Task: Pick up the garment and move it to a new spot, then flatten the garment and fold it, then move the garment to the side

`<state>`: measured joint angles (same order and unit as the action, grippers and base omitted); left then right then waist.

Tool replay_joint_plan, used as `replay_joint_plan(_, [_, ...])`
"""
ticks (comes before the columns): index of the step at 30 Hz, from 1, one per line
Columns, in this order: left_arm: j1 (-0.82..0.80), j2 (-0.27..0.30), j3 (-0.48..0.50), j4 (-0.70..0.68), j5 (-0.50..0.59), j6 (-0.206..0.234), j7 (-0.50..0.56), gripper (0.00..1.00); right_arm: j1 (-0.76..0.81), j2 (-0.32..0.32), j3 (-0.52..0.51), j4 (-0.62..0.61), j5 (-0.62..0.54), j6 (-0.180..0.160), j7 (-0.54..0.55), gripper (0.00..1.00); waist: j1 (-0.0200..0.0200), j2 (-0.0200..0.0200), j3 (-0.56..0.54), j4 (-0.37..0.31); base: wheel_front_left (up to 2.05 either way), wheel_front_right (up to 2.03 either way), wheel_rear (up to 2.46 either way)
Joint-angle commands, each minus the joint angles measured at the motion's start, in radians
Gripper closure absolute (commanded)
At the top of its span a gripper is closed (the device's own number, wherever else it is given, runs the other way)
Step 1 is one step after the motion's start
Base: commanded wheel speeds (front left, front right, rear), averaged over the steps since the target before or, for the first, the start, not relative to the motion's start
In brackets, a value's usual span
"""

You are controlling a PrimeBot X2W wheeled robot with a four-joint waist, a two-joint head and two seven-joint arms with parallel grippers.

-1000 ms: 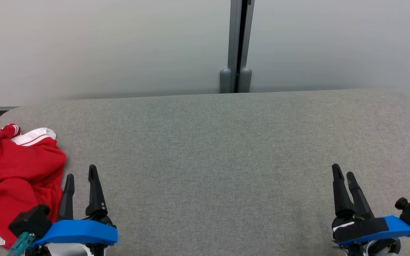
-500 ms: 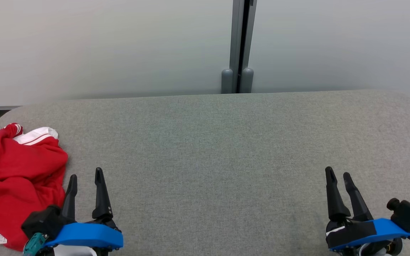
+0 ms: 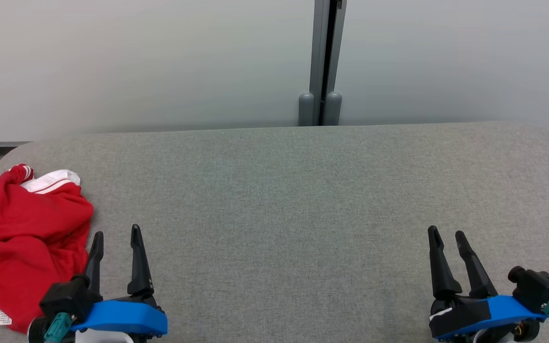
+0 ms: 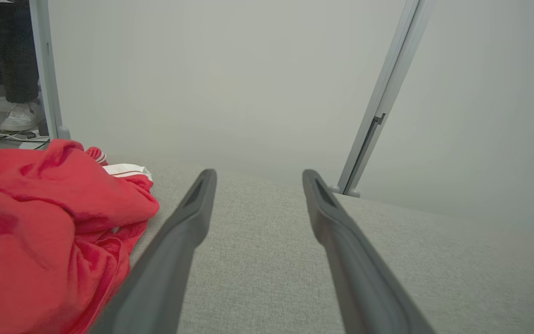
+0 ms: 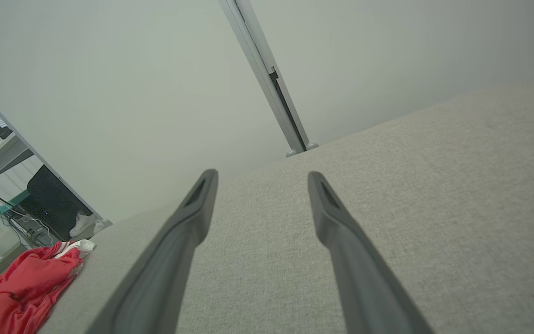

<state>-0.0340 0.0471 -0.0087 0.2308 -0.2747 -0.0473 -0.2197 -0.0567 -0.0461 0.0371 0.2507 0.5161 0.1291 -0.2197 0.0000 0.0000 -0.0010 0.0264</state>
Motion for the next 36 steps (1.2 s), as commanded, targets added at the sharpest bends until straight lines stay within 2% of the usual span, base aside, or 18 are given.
replay_joint_plan(1, [0.0, 0.004, -0.005, -0.007, 0.025, 0.005, -0.01, 0.0, 0.001, -0.006, 0.003, -0.001, -0.024, 0.002, -0.01, 0.0, 0.0, 0.0, 0.0, 0.001, 0.0, 0.0, 0.0])
replay_joint_plan(23, [0.009, 0.004, -0.013, 0.003, 0.165, 0.023, -0.048, 0.0, 0.007, -0.007, 0.01, 0.0, -0.158, 0.003, -0.048, 0.0, 0.0, 0.0, -0.003, 0.006, 0.0, 0.0, 0.0])
replay_joint_plan(36, [-0.003, 0.004, -0.007, 0.016, 0.153, 0.025, -0.047, 0.0, 0.002, -0.007, -0.007, 0.015, -0.17, 0.003, -0.047, 0.0, 0.0, 0.0, -0.001, 0.008, 0.0, 0.0, 0.0])
